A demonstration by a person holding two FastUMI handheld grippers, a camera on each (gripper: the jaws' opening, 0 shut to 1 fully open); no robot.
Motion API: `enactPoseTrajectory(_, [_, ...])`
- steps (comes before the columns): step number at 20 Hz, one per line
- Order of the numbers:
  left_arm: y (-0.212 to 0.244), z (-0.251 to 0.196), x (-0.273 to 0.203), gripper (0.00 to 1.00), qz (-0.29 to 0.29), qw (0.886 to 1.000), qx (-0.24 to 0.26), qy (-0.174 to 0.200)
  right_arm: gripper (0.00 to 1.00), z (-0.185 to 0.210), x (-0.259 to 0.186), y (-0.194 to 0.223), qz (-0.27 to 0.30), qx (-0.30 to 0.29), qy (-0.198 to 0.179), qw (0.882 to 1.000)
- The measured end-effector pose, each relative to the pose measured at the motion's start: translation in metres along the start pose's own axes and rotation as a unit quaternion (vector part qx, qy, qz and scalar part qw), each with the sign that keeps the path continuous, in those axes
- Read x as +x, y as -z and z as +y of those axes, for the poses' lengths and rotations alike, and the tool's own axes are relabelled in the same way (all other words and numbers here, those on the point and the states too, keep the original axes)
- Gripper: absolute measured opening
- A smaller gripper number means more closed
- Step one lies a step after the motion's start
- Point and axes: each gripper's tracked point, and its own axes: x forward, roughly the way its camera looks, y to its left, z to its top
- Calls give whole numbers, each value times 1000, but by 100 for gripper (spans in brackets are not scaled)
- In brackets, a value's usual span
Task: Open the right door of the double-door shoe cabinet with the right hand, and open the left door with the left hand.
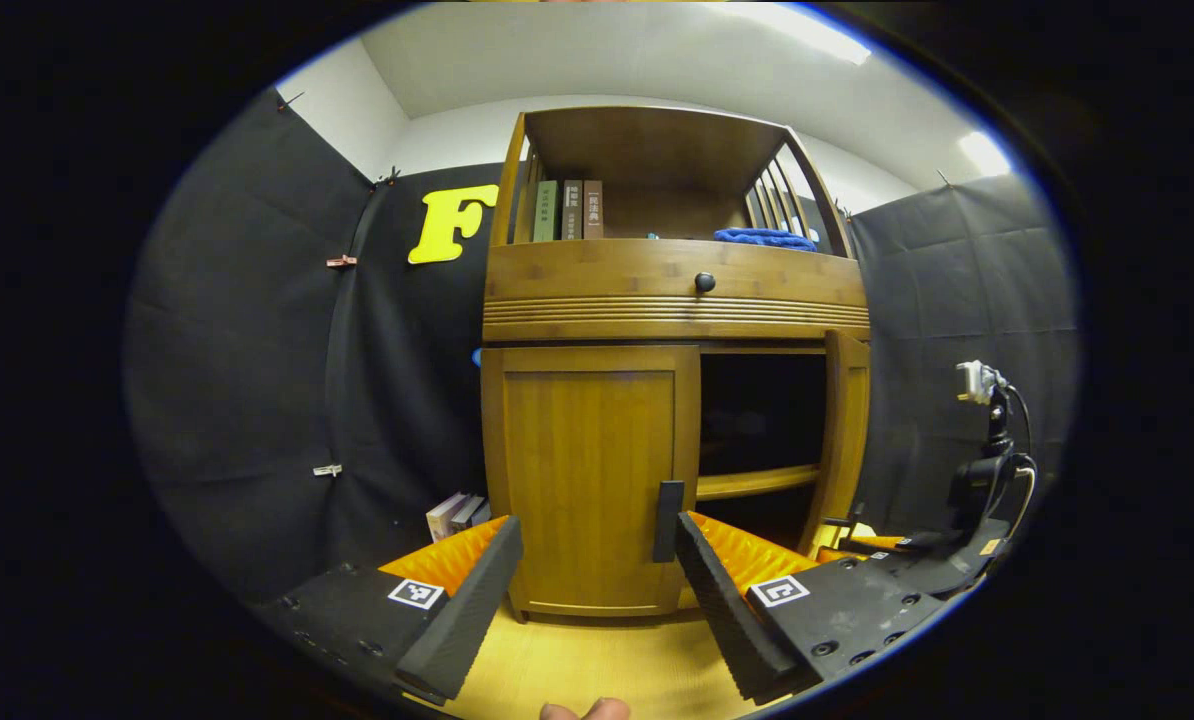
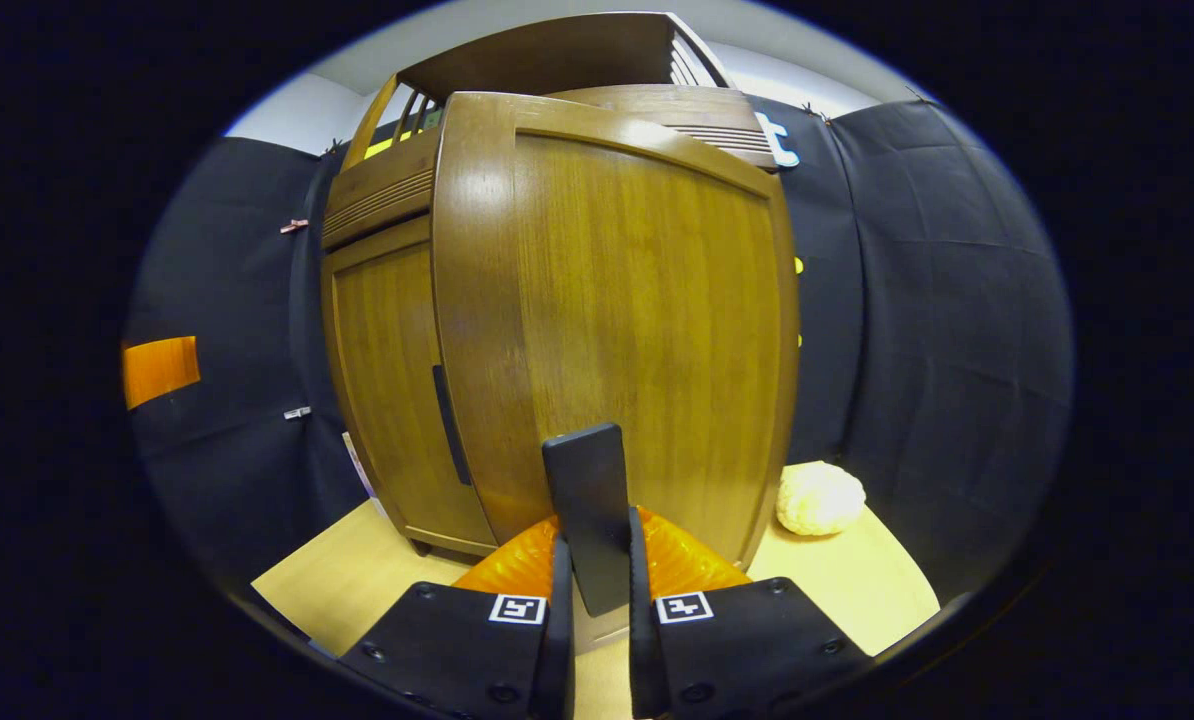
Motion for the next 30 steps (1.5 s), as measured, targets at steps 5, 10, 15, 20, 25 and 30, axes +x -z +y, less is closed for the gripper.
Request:
enactPoseTrajectory(5, [3,-32,6,96,4,1000,-7,16,25,-8,-8,-14,7,7,31,999])
enactPoseTrajectory(10, [2,-68,21,96,5,1000,2,30,24,-30,-19,-20,10,41,43,998])
enactPoseTrajectory(15, [-2,-105,33,96,-1,999,14,45,23,-64,-28,-23,3,22,59,998])
enactPoseTrajectory(20, [-3,-134,41,96,-4,999,16,47,12,-122,-38,-28,-3,36,63,997])
enactPoseTrajectory(25, [-1,-145,49,96,-2,999,28,30,13,-138,-48,-35,2,27,33,999])
enactPoseTrajectory(30, [10,-147,59,95,16,1000,13,14,13,-163,-57,-42,-8,51,23,998])
